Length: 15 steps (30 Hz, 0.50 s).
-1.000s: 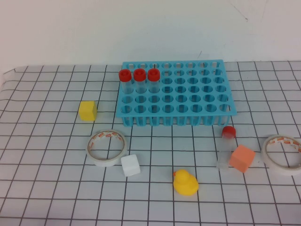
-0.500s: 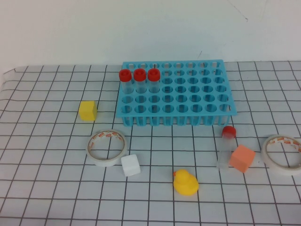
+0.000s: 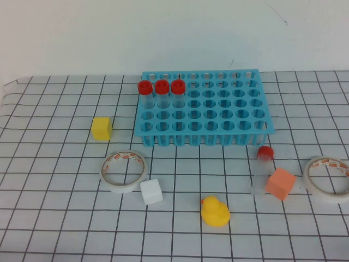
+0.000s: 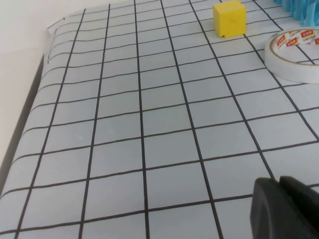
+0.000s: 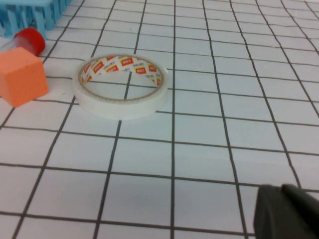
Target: Place the test tubes
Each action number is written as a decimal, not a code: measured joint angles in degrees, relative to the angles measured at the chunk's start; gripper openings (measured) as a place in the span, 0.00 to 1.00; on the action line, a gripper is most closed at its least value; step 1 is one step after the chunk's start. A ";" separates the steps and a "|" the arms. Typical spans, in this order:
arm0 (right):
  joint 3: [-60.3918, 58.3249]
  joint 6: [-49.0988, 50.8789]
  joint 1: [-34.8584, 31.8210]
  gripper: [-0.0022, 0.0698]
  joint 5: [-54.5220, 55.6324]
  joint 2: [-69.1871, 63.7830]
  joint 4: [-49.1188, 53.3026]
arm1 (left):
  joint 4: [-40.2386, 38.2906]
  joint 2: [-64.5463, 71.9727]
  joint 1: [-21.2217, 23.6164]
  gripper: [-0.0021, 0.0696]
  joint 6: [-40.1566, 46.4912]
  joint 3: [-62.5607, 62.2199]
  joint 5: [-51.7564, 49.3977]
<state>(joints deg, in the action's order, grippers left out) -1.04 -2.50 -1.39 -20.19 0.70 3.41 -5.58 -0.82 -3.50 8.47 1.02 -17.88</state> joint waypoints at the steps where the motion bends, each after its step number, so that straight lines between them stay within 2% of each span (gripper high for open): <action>1: 0.00 0.00 0.00 0.03 0.00 0.00 0.00 | 0.00 0.00 0.00 0.03 0.00 0.00 0.00; 15: 0.00 0.00 0.00 0.03 0.00 0.00 0.00 | 0.71 0.00 0.00 0.03 0.00 0.00 0.00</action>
<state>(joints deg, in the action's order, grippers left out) -1.04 -2.50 -1.39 -20.19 0.70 3.41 -4.88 -0.82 -3.50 8.47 1.02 -17.88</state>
